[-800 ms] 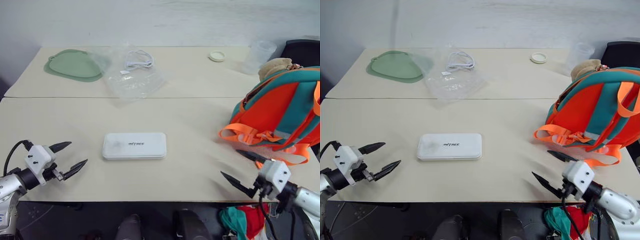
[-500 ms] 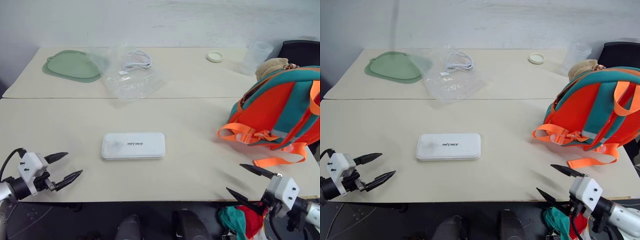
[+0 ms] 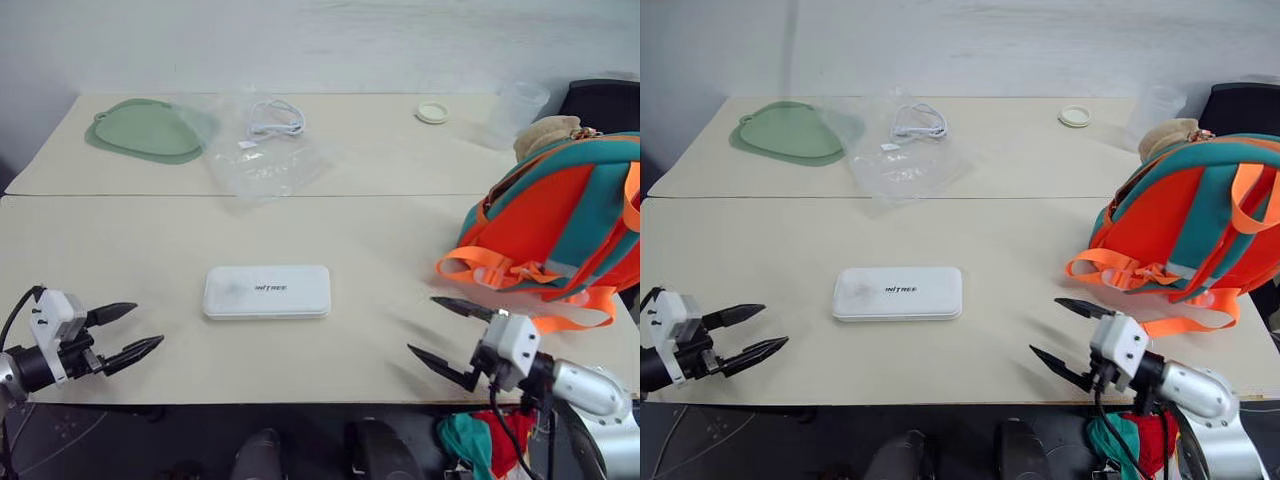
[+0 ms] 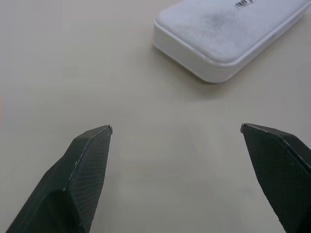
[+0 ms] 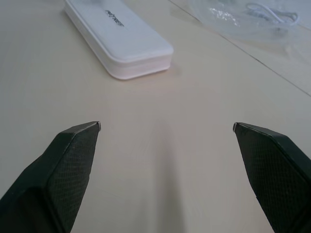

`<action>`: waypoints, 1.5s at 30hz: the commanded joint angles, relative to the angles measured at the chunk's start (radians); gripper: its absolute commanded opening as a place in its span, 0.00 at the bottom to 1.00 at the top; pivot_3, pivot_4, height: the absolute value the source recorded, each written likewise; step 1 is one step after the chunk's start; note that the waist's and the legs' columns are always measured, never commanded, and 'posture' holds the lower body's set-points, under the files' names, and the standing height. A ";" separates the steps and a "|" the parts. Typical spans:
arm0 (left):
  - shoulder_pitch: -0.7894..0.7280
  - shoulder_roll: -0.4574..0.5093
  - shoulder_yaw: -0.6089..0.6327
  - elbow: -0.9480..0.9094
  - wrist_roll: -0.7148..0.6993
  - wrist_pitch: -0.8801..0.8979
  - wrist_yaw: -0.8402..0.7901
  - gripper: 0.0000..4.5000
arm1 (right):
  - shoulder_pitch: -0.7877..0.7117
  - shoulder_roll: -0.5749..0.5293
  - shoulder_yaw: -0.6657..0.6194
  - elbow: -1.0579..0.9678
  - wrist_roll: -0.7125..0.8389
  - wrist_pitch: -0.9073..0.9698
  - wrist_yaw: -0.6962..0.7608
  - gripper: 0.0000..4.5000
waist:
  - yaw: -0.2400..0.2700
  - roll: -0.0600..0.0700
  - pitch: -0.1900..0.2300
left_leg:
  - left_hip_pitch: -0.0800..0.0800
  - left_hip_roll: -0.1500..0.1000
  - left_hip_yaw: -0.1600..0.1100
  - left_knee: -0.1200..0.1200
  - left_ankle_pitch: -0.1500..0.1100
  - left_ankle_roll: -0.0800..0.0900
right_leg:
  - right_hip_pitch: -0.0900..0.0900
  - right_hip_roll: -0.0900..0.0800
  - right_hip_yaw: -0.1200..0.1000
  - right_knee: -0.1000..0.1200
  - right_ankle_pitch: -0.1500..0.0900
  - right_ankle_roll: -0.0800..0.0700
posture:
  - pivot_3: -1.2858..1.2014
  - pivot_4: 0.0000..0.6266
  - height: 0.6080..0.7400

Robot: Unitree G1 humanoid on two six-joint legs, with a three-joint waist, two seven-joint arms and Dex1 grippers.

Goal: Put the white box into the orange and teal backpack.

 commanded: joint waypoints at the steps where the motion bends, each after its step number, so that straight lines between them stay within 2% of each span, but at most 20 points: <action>1: -0.029 0.015 0.032 -0.043 -0.047 0.042 0.001 0.88 | -0.048 0.005 0.041 -0.030 -0.006 0.025 -0.005 1.00 | 0.000 0.000 0.000 | 0.000 0.000 0.000 0.000 0.000 0.000 | 0.000 0.000 0.000 0.000 0.000 0.000 | 0.52 0.24 1.00; 4: -0.102 0.020 -0.022 -0.031 -0.025 0.066 0.014 0.69 | -0.165 0.017 0.118 0.027 -0.057 0.068 -0.017 0.87 | 0.000 0.000 0.000 | 0.000 0.000 0.000 0.000 0.000 0.000 | 0.000 0.000 0.000 0.000 0.000 0.000 | 0.52 0.24 1.00; 9: -0.300 0.008 -0.203 0.073 0.158 0.113 0.183 0.33 | -0.381 0.087 0.270 0.212 -0.252 0.108 -0.103 0.48 | 0.001 0.000 0.000 | 0.000 -0.001 0.000 0.002 0.003 0.000 | 0.000 0.000 0.000 0.003 0.001 0.001 | 0.52 0.24 1.00; 13: -0.355 -0.042 -0.262 0.020 0.151 0.196 0.233 0.03 | -0.473 0.158 0.336 0.346 -0.330 0.071 -0.143 0.15 | 0.000 -0.001 -0.001 | -0.008 -0.001 0.001 0.003 0.005 -0.006 | -0.007 0.000 -0.003 0.003 0.000 0.001 | 0.52 0.24 1.00; 15: -0.360 -0.048 -0.285 -0.027 0.142 0.242 0.233 0.00 | -0.509 0.195 0.356 0.394 -0.351 0.070 -0.161 0.01 | -0.005 -0.002 -0.001 | -0.016 -0.001 0.005 0.007 0.006 -0.006 | -0.018 0.000 -0.003 0.012 0.001 0.002 | 0.52 0.24 1.00; 20: -0.375 -0.054 -0.289 -0.123 0.065 0.376 0.219 0.00 | -0.529 0.232 0.374 0.378 -0.336 0.129 -0.141 0.01 | -0.011 -0.003 0.000 | -0.018 0.000 0.006 0.011 0.006 -0.005 | -0.019 0.000 -0.004 0.013 0.001 0.002 | 0.52 0.24 1.00; 25: -0.369 -0.060 -0.313 -0.185 0.052 0.437 0.224 0.00 | -0.501 0.202 0.378 0.319 -0.328 0.153 -0.102 0.01 | -0.010 -0.003 0.000 | -0.015 0.000 0.006 0.012 0.006 -0.006 | -0.017 0.000 -0.004 0.014 0.001 0.002 | 0.52 0.24 1.00; 29: -0.350 -0.080 -0.362 -0.249 0.057 0.485 0.236 0.00 | -0.451 0.150 0.356 0.230 -0.314 0.200 -0.079 0.01 | -0.004 -0.003 -0.001 | -0.015 0.000 0.005 0.011 0.006 -0.006 | -0.017 0.000 -0.004 0.013 0.001 0.002 | 0.52 0.24 1.00; 35: -0.320 -0.158 -0.422 -0.313 0.064 0.500 0.286 0.00 | -0.314 0.019 0.262 0.083 -0.273 0.298 -0.050 0.01 | 0.006 -0.004 -0.001 | -0.014 -0.001 0.005 0.012 0.006 -0.005 | -0.015 -0.001 -0.003 0.012 0.001 0.002 | 0.52 0.24 1.00; 43: -0.321 -0.216 -0.454 -0.342 0.065 0.523 0.327 0.00 | -0.183 -0.059 0.162 0.006 -0.239 0.331 -0.059 0.01 | 0.004 -0.004 -0.001 | -0.013 -0.001 0.005 0.011 0.006 -0.006 | -0.014 0.000 -0.003 0.012 0.001 0.002 | 0.52 0.24 1.00; 45: -0.309 -0.191 -0.424 -0.344 0.047 0.574 0.330 0.08 | -0.171 -0.063 0.149 0.017 -0.249 0.310 -0.068 0.00 | 0.002 -0.004 -0.001 | -0.013 0.000 0.005 0.011 0.006 -0.006 | -0.014 0.001 -0.003 0.012 0.001 0.002 | 0.52 0.24 1.00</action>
